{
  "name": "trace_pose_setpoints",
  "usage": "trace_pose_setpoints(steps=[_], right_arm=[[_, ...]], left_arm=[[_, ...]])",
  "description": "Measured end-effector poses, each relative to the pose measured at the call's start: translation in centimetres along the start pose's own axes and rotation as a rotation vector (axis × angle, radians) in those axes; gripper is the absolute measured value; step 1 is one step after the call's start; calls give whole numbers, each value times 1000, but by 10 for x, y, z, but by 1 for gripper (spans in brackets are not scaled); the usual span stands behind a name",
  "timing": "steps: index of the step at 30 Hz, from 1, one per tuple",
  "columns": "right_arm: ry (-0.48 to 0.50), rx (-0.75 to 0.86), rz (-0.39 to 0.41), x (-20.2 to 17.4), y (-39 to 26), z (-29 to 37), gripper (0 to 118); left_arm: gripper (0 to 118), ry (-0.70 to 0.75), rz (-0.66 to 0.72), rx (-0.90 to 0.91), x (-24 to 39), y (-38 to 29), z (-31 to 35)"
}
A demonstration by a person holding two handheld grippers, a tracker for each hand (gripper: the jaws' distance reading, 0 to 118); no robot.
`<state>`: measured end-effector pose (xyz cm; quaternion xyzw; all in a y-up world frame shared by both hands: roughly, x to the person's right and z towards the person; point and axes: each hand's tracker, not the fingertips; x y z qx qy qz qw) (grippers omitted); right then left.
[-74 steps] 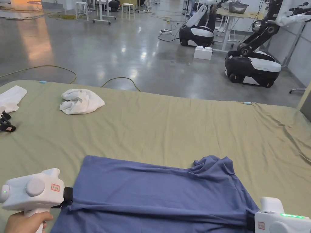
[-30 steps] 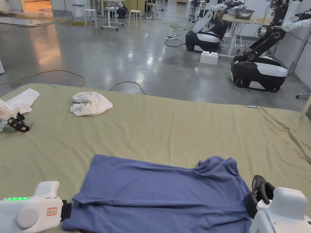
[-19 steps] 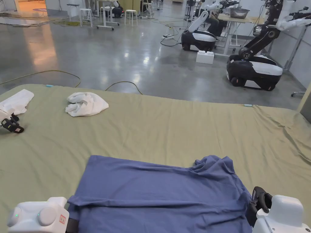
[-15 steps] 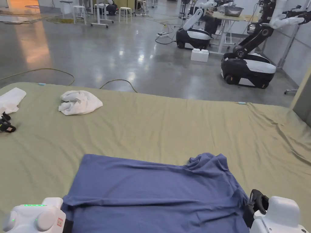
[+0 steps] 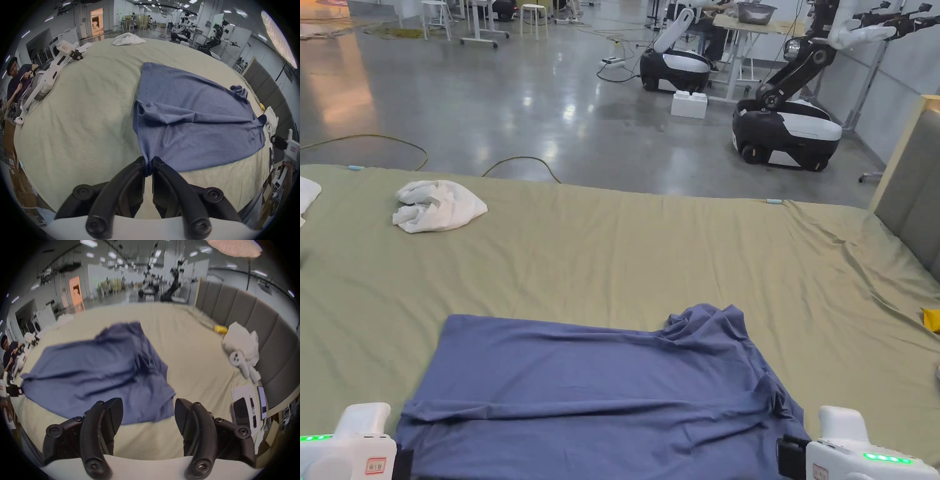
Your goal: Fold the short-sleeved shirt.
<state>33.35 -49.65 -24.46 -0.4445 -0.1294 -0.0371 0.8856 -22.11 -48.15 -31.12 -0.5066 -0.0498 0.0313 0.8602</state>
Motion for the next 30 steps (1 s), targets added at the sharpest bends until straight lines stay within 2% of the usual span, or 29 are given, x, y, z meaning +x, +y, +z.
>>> trace_pose_setpoints(steps=[4,6,7,8,10,11,22,30], right_arm=[[40,-139,10,4,-2,-44,68],[67,-192,3,3,-6,-58,45],[107,-199,3,2,-8,-60,30],[129,-167,-4,1,-7,-57,10],[136,-158,-13,-4,-4,-46,8],[102,-151,-2,-8,-3,-43,7],[29,-3,124,-14,10,52,7],[35,-88,177,-10,-41,78,7]], left_arm=[[10,-6,-3,24,0,1,4],[10,-5,-1,31,-2,2,0],[10,-6,2,32,-3,3,0],[10,-4,4,35,-3,3,0],[10,-6,5,46,-4,4,1],[10,-4,7,58,-5,5,4],[10,-4,-36,178,-8,20,71],[10,0,-10,123,-28,-37,85]])
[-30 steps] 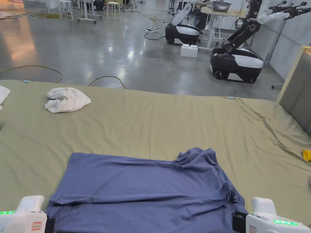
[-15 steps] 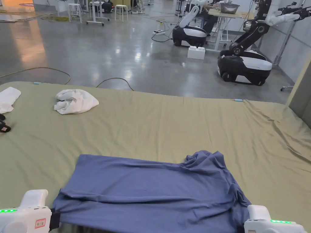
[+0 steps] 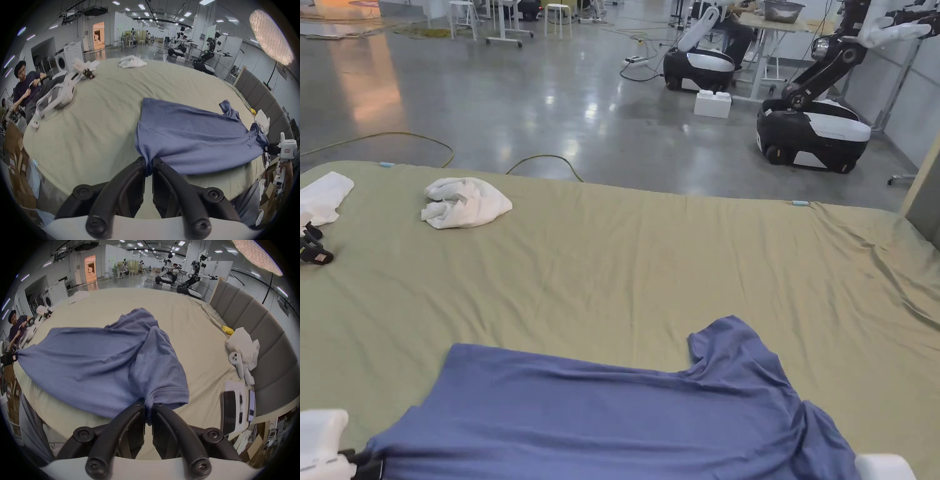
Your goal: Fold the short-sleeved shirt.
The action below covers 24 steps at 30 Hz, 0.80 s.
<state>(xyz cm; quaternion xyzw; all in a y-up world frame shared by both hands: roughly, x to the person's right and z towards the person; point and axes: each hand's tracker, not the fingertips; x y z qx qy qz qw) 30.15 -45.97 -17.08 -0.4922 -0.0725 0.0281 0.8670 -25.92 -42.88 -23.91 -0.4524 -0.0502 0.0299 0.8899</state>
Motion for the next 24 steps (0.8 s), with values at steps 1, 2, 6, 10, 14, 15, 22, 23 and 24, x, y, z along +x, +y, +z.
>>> trace_pose_setpoints(steps=[1,2,6,10,14,15,22,23,24], right_arm=[[6,-36,2,-2,-10,-3,7],[7,-49,-5,-3,-22,-6,7],[0,-128,-12,-10,-63,-24,7],[8,-150,-51,-13,-82,-42,7],[-3,-139,-62,-19,-79,-45,11],[-7,-138,-63,-21,-77,-42,21],[-101,88,-78,-26,-46,8,75],[-99,140,-84,-27,-39,15,77],[-92,202,-89,-27,-29,22,78]], left_arm=[[10,8,0,-23,-1,-12,-2],[10,25,-5,-46,-1,-25,-5],[10,52,-12,-140,-4,-67,-22],[10,65,12,-193,-9,-86,-43],[10,75,13,-207,-8,-84,-56],[10,75,14,-207,-7,-83,-53],[67,-7,-7,11,1,-57,-21],[68,-21,-3,47,3,-51,-16],[68,-26,-2,80,6,-42,-12]])
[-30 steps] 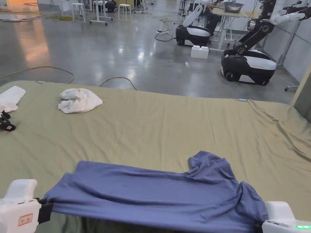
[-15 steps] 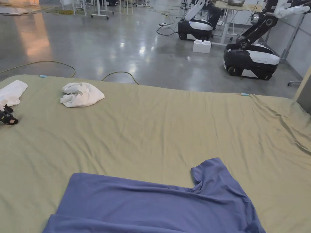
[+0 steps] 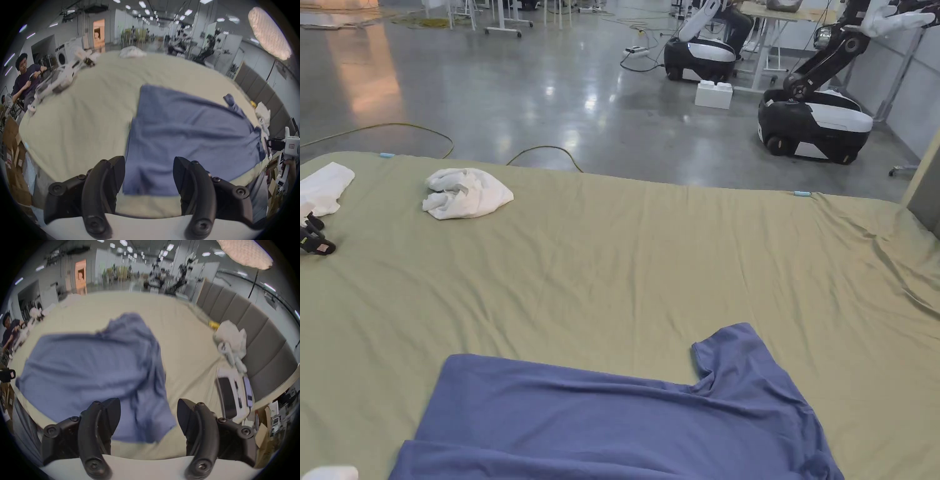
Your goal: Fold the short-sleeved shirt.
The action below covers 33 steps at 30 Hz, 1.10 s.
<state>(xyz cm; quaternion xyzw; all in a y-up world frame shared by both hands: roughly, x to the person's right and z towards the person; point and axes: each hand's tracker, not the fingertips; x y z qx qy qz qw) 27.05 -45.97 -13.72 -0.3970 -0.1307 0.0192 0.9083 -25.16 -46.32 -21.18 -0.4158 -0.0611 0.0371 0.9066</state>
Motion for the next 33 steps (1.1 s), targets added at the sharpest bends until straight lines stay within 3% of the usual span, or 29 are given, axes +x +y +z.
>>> trace_pose_setpoints(steps=[5,13,14,15,16,17,18,19,21,26,33], right_arm=[[8,282,-22,-22,49,21,83],[20,633,-150,-59,99,39,80],[29,651,-163,-61,102,41,72],[48,682,-176,-63,106,42,60],[56,702,-176,-65,109,42,45],[54,701,-168,-67,112,43,13],[48,710,-161,-70,115,43,2],[41,728,-150,-74,118,43,1],[13,752,-141,-80,122,44,0],[46,748,-129,-82,129,39,0],[49,693,-103,-77,129,22,0]], left_arm=[[68,58,-22,202,23,44,10],[66,56,-43,556,54,94,32],[61,69,-54,584,58,98,35],[46,68,-71,611,65,101,39],[21,59,-89,635,68,103,43],[1,60,-107,654,72,105,45],[1,84,-131,666,76,106,46],[1,140,-147,678,82,107,47],[1,75,-152,672,82,109,48],[1,93,-152,622,66,116,24],[1,43,-67,254,12,147,-64]])
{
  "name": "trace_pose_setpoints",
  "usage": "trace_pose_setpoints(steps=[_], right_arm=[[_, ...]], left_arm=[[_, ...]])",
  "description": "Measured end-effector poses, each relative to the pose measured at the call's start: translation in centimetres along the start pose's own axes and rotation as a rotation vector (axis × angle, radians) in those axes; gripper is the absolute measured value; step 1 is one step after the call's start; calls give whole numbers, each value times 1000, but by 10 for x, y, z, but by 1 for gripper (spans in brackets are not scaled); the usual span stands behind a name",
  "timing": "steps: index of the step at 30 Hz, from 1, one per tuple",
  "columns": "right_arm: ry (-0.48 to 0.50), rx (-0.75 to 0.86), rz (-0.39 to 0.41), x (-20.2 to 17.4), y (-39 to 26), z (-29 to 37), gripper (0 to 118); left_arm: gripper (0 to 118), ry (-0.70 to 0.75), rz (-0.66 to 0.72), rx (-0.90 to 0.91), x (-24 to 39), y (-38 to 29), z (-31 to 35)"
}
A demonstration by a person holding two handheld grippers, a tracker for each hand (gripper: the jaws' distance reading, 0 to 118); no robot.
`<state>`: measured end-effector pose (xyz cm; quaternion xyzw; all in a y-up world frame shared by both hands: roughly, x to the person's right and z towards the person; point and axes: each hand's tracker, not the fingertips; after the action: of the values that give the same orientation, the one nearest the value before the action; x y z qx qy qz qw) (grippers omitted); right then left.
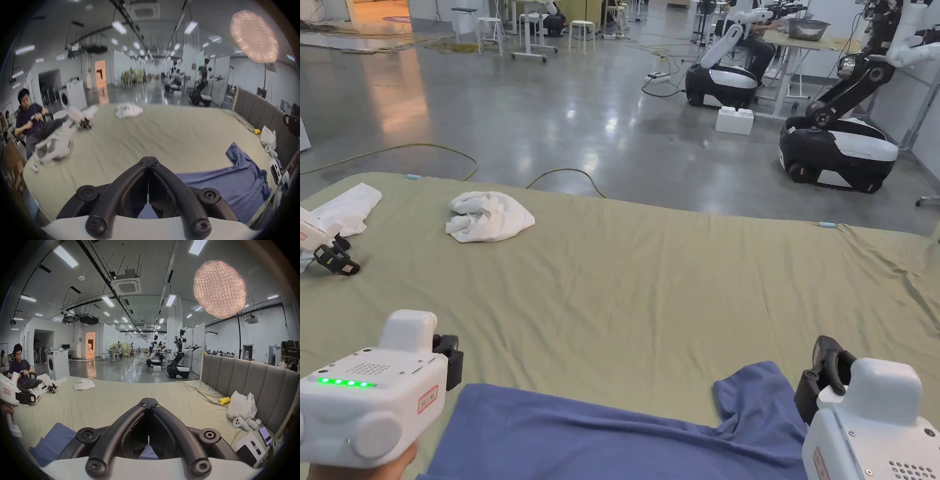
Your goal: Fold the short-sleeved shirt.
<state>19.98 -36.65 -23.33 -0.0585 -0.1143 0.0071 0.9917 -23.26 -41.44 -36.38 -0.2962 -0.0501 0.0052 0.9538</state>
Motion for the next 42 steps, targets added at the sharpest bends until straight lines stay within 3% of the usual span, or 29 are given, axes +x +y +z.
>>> trace_pose_setpoints(steps=[3,5,7,9,10,11,19,22,24,26,27,28,29,31,32,37,39,42], right_arm=[[-4,-45,5,5,-9,-6,0],[-9,-77,6,10,-16,-11,0],[-19,-110,13,15,-25,-14,0],[-27,-141,22,21,-32,-18,0],[-30,-156,26,23,-36,-19,0],[-33,-170,31,26,-39,-20,0],[-74,-270,44,45,-63,-25,0],[-93,-298,36,51,-71,-30,0],[-102,-321,25,55,-73,-33,0],[-115,-349,22,60,-76,-41,0],[-124,-372,25,63,-78,-47,0],[-126,-396,21,68,-80,-55,2],[-119,-422,4,74,-80,-62,19],[-97,-500,-52,89,-81,-81,67],[-95,-547,-68,96,-82,-94,79],[-68,-737,-28,122,-100,-159,78],[-7,-834,-39,136,-120,-191,78],[46,-955,17,135,-144,-224,77]], left_arm=[[1,-34,58,-197,-28,-2,-63],[9,-37,87,-292,-40,-6,-93],[25,-51,153,-379,-38,-5,-109],[63,-70,217,-431,-42,-8,-126],[74,-66,235,-459,-37,-8,-129],[77,-68,249,-478,-37,-9,-136],[76,49,56,-589,2,-13,-167],[73,79,-27,-545,17,-14,-162],[58,75,-78,-536,28,-15,-159],[22,46,-94,-521,27,-13,-160],[11,34,-100,-517,29,-12,-158],[7,22,-100,-517,30,-12,-156],[7,19,-100,-510,31,-12,-153],[6,12,-89,-480,23,-10,-146],[6,7,-73,-456,21,-9,-140],[6,-29,-24,-368,11,0,-110],[6,-44,-8,-340,6,0,-105],[6,-36,-9,-342,9,-1,-94]])
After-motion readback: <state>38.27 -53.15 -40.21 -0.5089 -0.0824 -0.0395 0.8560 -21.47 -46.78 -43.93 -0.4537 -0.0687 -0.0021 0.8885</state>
